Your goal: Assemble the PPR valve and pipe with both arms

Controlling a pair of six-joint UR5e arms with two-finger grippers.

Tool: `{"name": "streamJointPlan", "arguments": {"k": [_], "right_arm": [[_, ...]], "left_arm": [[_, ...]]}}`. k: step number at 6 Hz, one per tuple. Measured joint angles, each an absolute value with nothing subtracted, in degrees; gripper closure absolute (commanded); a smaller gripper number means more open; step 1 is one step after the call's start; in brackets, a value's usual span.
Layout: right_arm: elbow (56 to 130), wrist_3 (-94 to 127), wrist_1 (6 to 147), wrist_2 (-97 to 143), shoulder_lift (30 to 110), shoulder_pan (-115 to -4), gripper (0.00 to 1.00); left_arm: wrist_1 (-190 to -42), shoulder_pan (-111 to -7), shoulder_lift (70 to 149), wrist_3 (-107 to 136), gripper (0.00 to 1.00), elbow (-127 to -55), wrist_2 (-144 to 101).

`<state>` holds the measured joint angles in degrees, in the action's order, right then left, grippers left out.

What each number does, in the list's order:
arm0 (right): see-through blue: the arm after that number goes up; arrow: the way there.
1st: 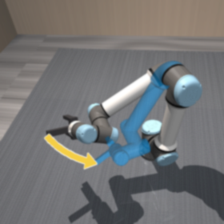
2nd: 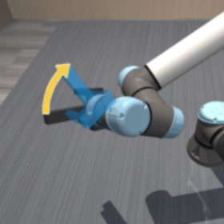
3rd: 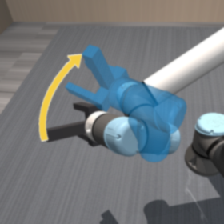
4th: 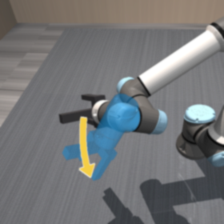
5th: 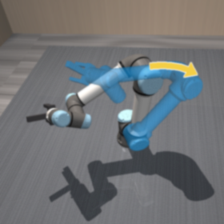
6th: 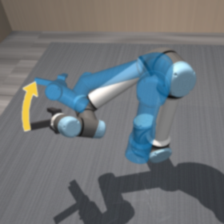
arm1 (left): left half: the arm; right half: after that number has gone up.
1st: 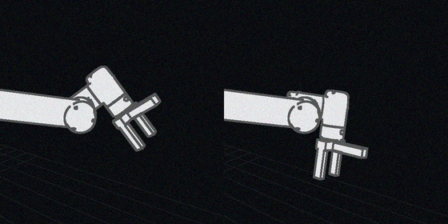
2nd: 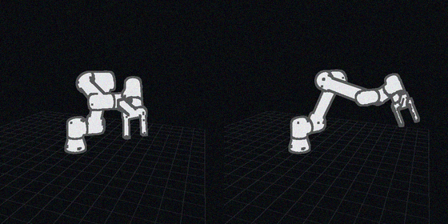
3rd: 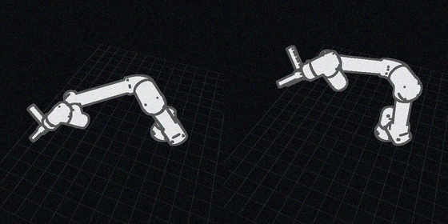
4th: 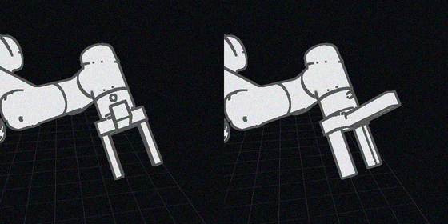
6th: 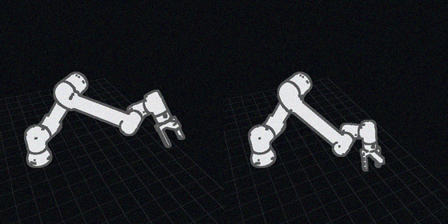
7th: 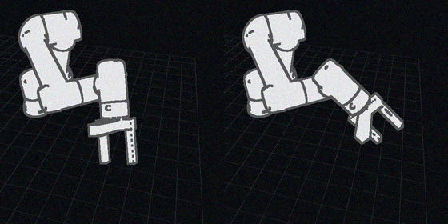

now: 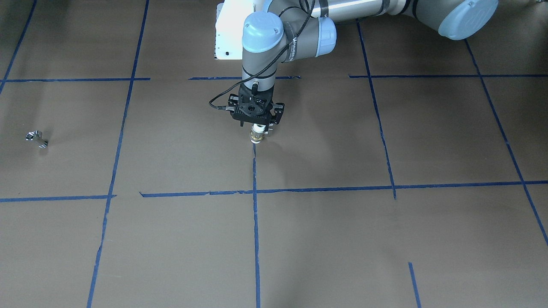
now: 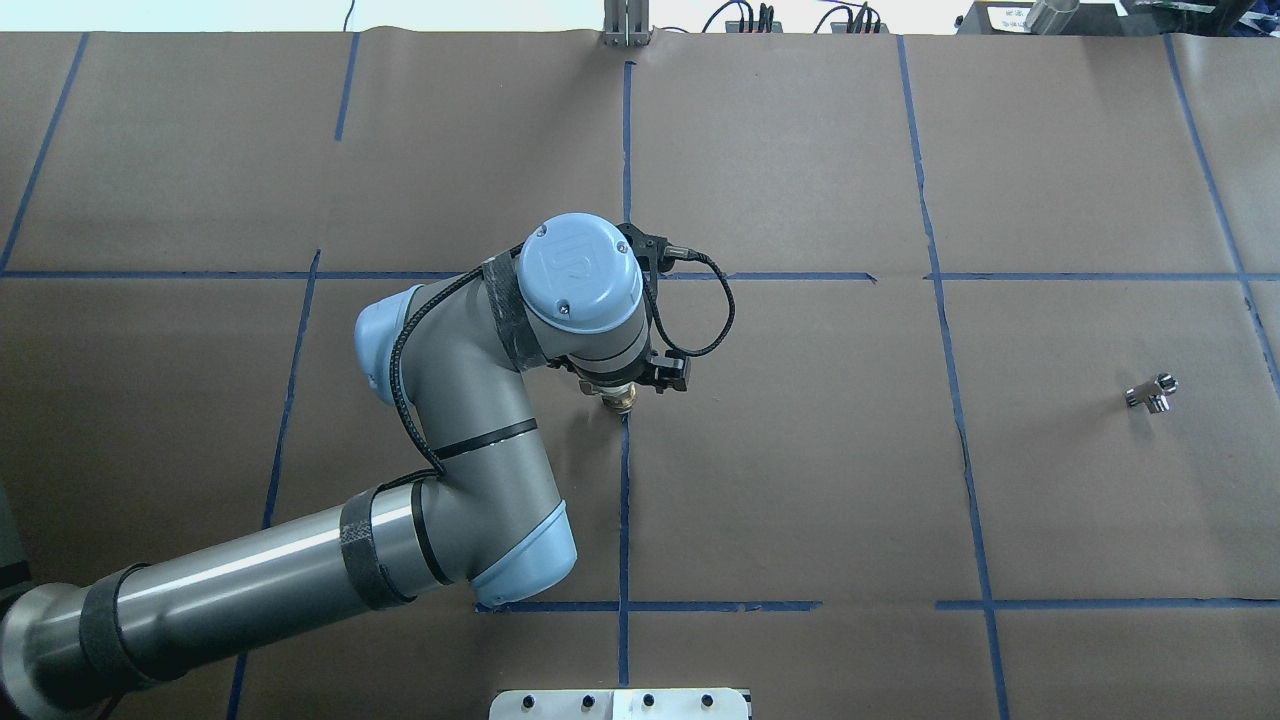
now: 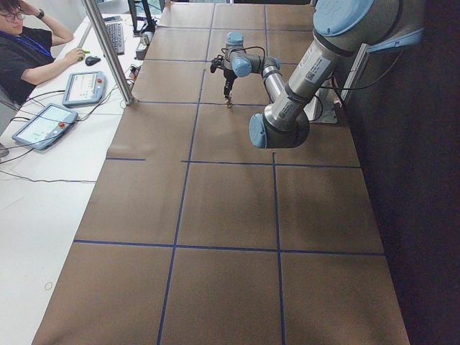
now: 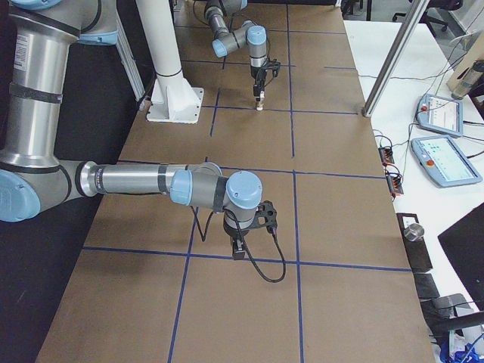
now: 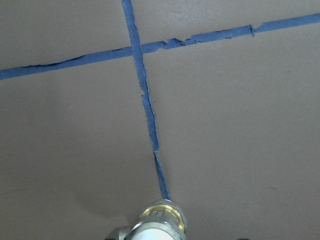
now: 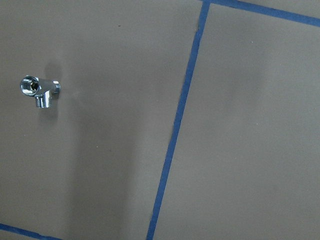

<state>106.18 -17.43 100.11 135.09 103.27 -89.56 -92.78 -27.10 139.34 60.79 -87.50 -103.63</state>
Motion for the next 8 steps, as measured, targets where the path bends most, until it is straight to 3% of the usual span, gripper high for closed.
{"name": "streamJointPlan", "arguments": {"k": [5,8], "right_arm": [[106.37,-17.13,99.92,135.55,102.76,-89.24,0.0],[106.93,-15.89,97.0,140.62,101.92,-88.43,0.01]], "left_arm": [[-84.43,-31.27,137.33,56.21,0.0,-93.0,-105.3],[-80.87,-44.97,121.16,39.82,0.0,-103.71,-117.08]]}}
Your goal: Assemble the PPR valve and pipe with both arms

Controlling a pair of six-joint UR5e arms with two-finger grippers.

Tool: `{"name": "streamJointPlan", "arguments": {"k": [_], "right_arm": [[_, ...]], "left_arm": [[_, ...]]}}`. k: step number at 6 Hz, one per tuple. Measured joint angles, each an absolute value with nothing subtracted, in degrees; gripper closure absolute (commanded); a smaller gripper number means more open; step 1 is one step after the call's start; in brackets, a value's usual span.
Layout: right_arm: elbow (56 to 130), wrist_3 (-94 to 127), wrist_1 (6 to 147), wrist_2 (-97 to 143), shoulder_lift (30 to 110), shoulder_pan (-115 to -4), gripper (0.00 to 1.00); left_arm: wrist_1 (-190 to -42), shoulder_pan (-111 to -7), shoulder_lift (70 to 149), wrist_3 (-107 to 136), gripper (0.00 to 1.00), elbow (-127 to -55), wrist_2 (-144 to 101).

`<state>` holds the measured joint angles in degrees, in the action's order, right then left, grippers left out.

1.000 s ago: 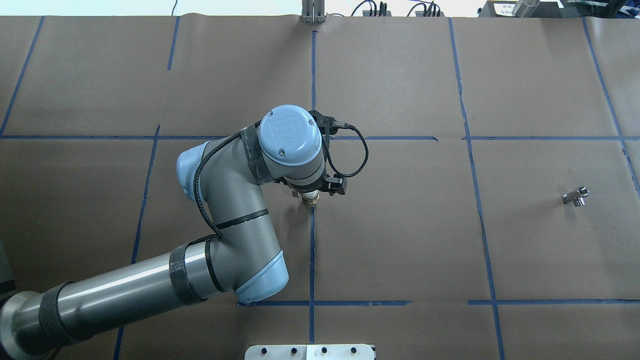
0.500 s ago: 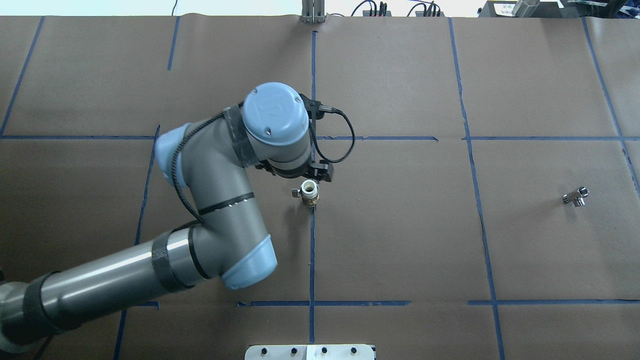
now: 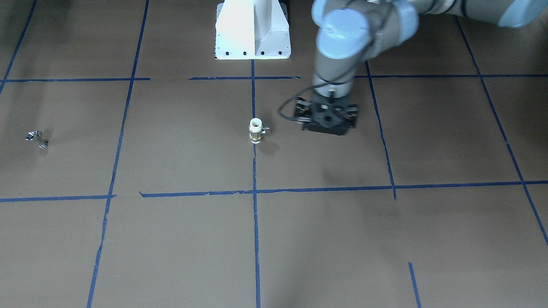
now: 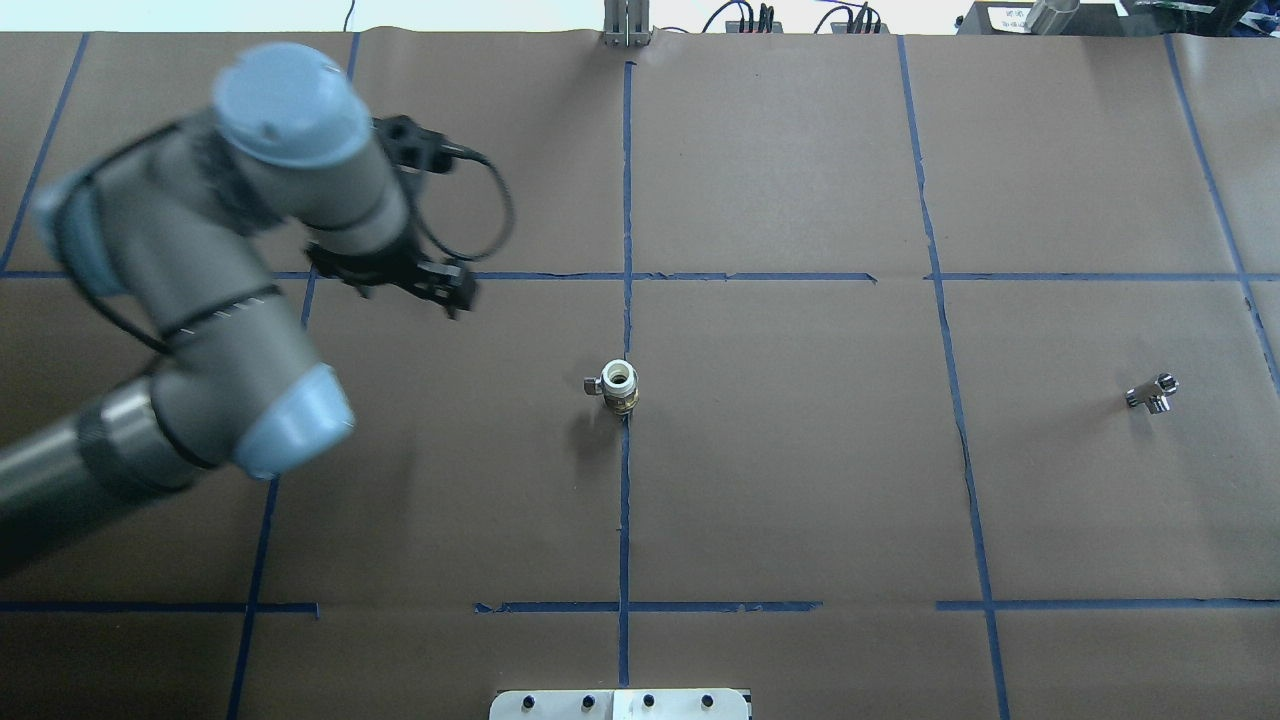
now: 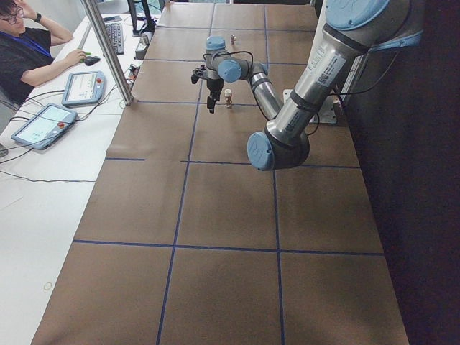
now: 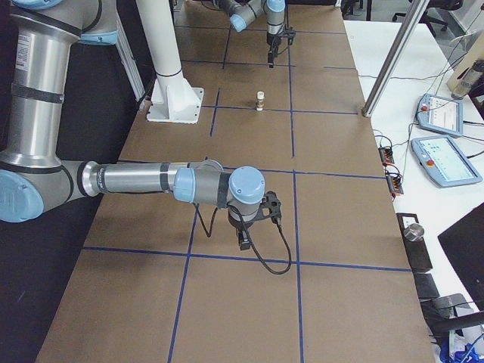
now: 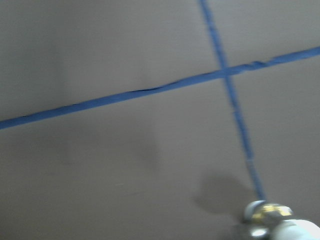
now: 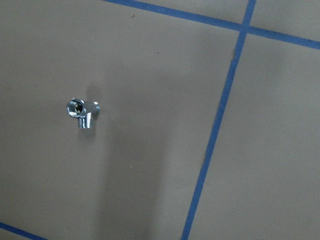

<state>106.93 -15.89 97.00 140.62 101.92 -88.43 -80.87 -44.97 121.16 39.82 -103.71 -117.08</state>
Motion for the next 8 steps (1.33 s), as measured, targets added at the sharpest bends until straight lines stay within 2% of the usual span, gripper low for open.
{"name": "streamJointPlan", "arguments": {"k": [2,4,6,8], "right_arm": [[107.71,-6.22,95.16,140.93,97.19,-84.03,0.0],[109.84,3.2,94.6,140.49,93.95,-79.68,0.0],[111.8,13.88,90.04,138.42,93.64,-73.46,0.0],[111.48,34.19,72.78,131.23,96.08,-62.01,0.0]], "left_arm": [[-81.06,-58.33,106.31,18.31,0.0,-109.42,-124.91],[-81.12,-74.27,93.92,0.35,0.0,-108.63,-129.34],[-81.68,-85.52,87.77,-11.18,0.0,-103.01,-130.54],[-82.05,-87.97,85.99,-13.59,0.0,-101.39,-131.39]]}}
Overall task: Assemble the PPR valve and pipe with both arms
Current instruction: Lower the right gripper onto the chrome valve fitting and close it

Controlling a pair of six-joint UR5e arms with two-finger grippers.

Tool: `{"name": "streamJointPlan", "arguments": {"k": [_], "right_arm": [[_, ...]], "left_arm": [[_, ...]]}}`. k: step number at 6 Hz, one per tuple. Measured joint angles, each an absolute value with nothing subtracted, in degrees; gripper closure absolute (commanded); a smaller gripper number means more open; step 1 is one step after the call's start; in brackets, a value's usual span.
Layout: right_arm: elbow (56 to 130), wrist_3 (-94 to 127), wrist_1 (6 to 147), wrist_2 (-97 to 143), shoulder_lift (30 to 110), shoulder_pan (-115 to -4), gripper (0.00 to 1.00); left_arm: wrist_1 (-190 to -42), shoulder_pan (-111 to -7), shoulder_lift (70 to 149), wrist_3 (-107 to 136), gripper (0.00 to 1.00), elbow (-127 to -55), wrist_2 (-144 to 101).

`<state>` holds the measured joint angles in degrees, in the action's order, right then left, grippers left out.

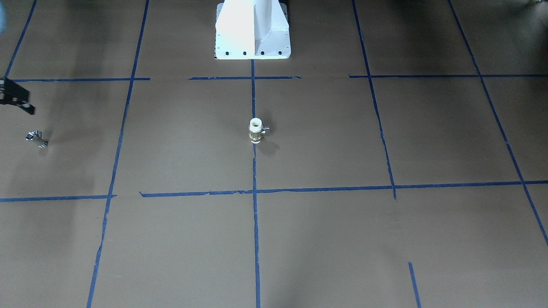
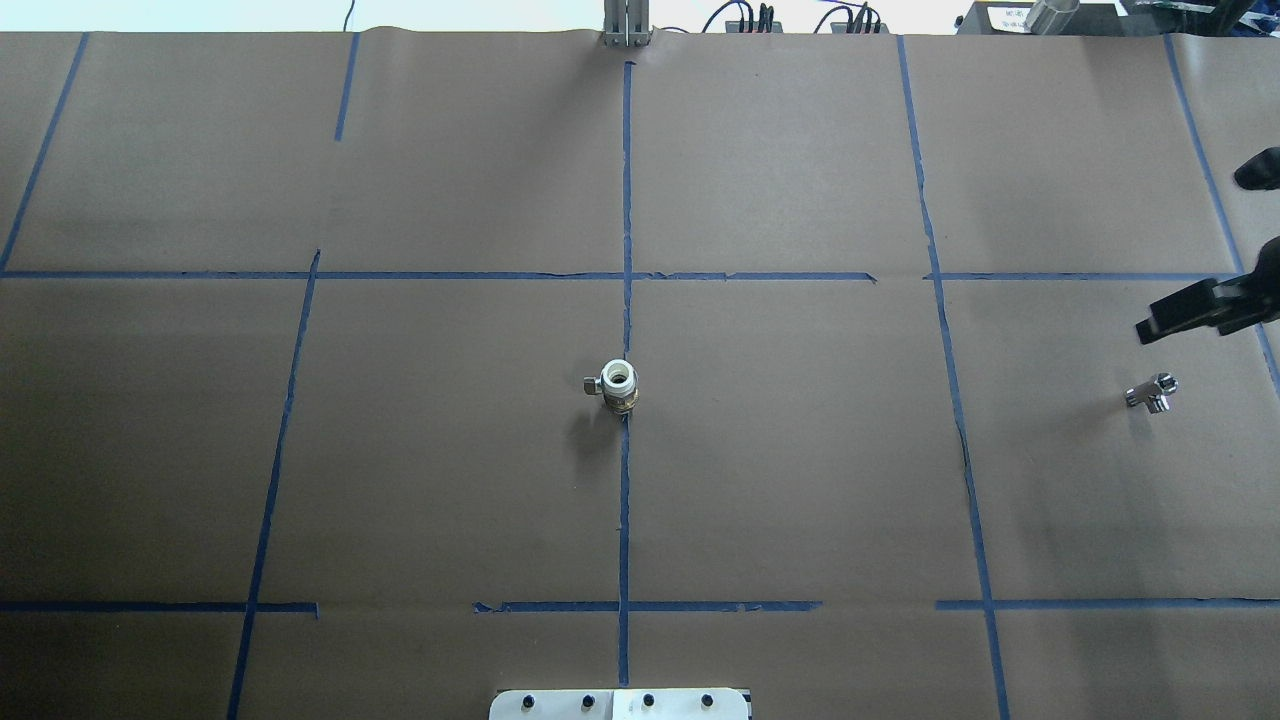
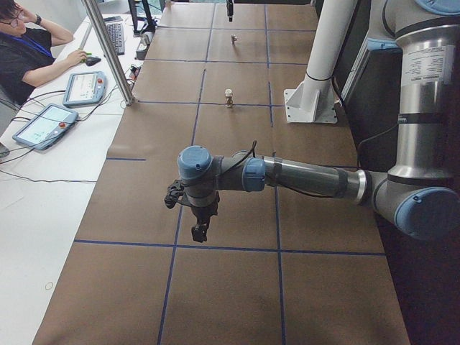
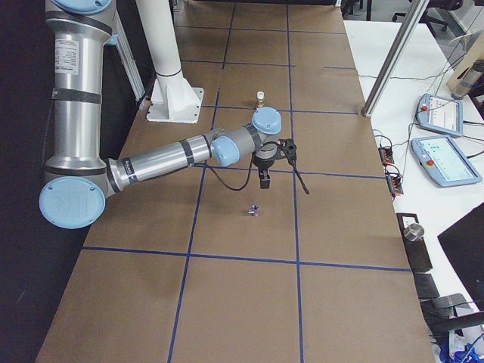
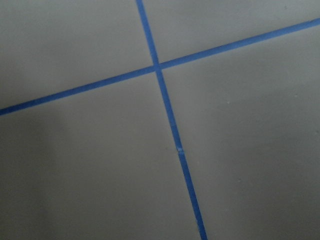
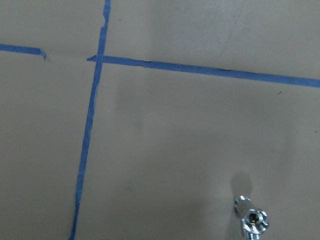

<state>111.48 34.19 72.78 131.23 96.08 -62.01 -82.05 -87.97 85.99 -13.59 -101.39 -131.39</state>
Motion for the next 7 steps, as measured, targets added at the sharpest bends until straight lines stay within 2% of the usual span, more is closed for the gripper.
{"name": "streamJointPlan", "arguments": {"k": [2,4,7], "right_arm": [[109.38,37.23,61.34,125.46,100.47,-56.13,0.0],[105.58,28.06,59.29,123.81,101.51,-55.5,0.01],[101.9,26.22,59.06,123.66,100.96,-55.38,0.02]], "left_arm": [[-82.09,-88.13,85.81,-13.71,0.0,-101.29,-131.64],[-82.09,-88.21,85.72,-13.71,0.0,-101.66,-131.72],[-82.09,-88.24,85.69,-13.69,0.0,-102.11,-131.75]]}}
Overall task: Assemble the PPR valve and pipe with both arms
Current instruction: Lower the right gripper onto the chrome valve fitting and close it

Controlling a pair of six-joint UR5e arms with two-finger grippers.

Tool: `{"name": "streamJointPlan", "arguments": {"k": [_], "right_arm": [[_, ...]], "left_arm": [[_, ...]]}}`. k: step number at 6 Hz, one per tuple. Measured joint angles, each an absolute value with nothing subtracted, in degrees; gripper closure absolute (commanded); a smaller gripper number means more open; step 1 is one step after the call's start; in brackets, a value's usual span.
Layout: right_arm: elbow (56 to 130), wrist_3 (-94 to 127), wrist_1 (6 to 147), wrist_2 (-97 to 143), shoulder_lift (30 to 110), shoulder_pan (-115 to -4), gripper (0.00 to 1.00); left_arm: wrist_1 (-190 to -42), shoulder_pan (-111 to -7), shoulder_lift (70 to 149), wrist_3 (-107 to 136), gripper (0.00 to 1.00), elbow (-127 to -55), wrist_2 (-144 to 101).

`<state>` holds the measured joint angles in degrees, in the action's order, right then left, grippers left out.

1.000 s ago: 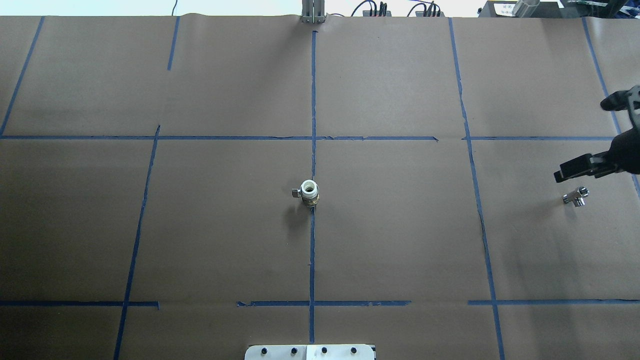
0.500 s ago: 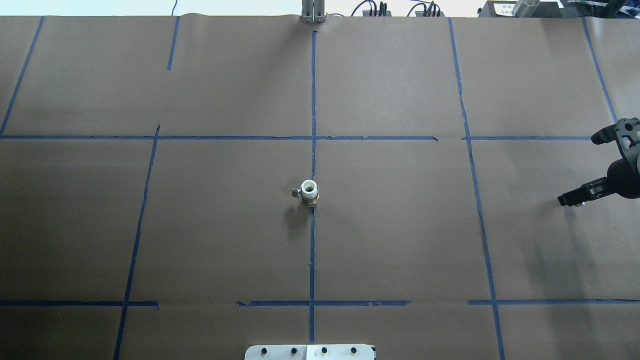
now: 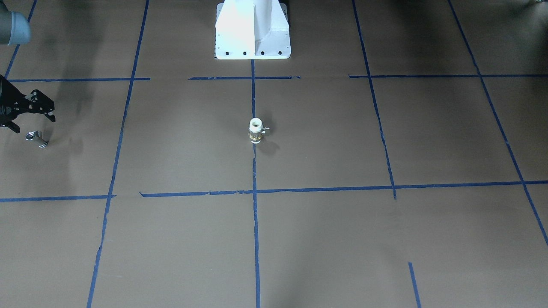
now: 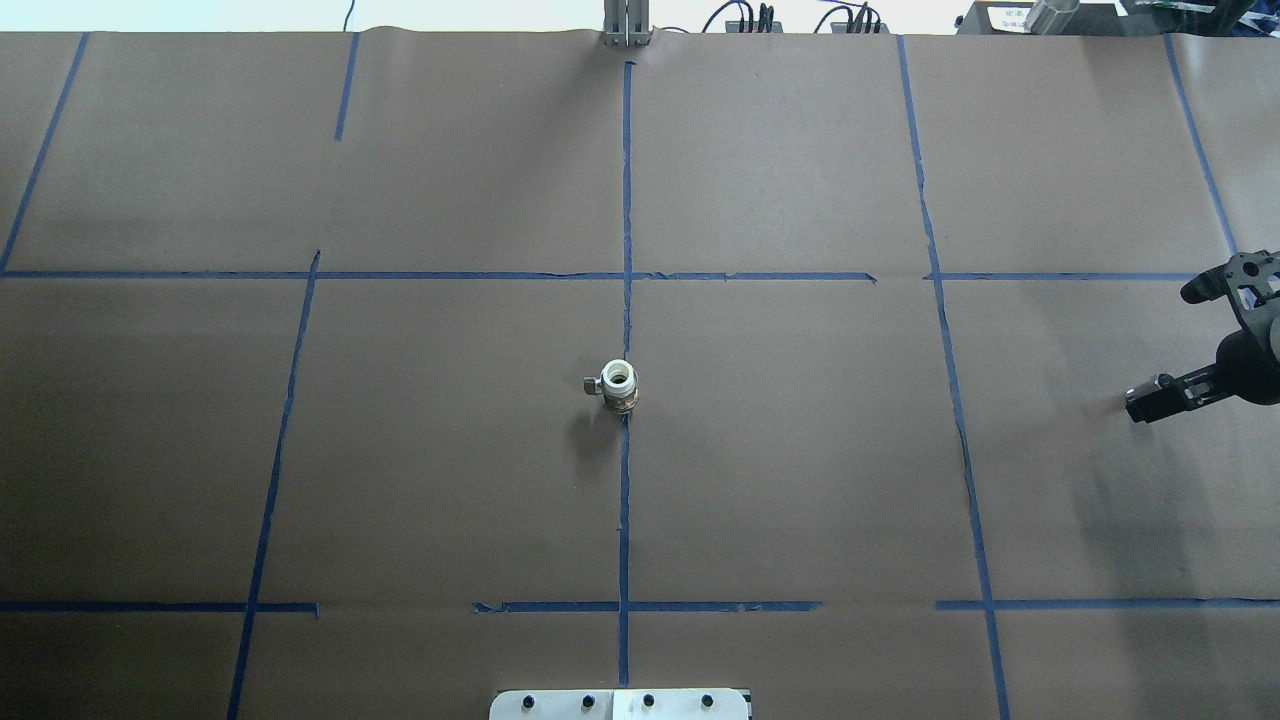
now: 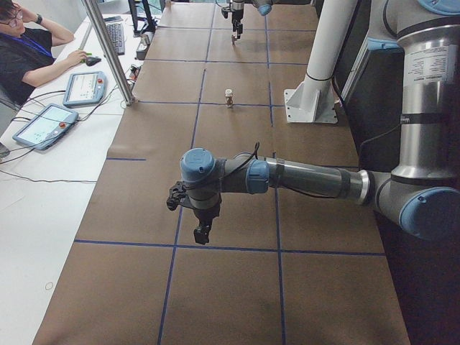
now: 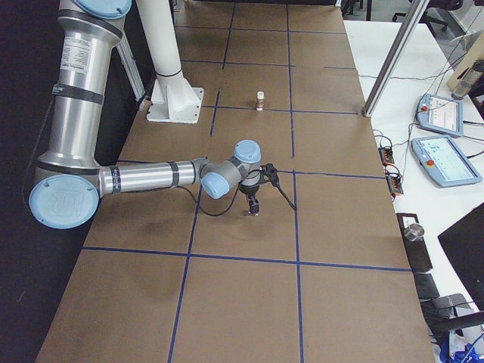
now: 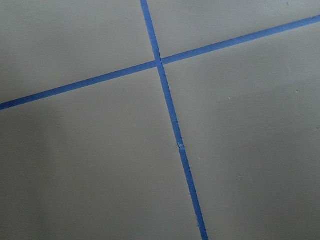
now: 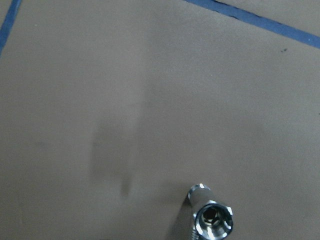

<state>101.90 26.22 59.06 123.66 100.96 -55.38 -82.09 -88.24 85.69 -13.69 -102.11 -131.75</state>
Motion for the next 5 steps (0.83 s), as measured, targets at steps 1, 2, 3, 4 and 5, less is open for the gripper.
{"name": "streamJointPlan", "arguments": {"k": [1,2,3,4,5], "right_arm": [[101.51,26.17,59.06,123.58,100.8,-55.33,0.04],[101.18,26.15,59.06,123.46,100.56,-55.31,0.05],[100.51,26.17,59.06,123.44,99.93,-55.3,0.06],[99.59,26.16,59.06,123.47,99.1,-55.29,0.07],[99.04,26.12,59.06,123.48,98.64,-55.28,0.09]], "left_arm": [[-82.09,-88.24,85.56,-13.65,0.0,-102.27,-131.75],[-82.09,-88.24,85.42,-13.63,0.0,-102.37,-131.75],[-82.09,-88.24,85.38,-13.62,0.0,-102.38,-131.75],[-82.09,-88.24,85.35,-13.62,0.0,-102.43,-131.75],[-82.09,-88.24,85.35,-13.62,0.0,-102.46,-131.75]]}}
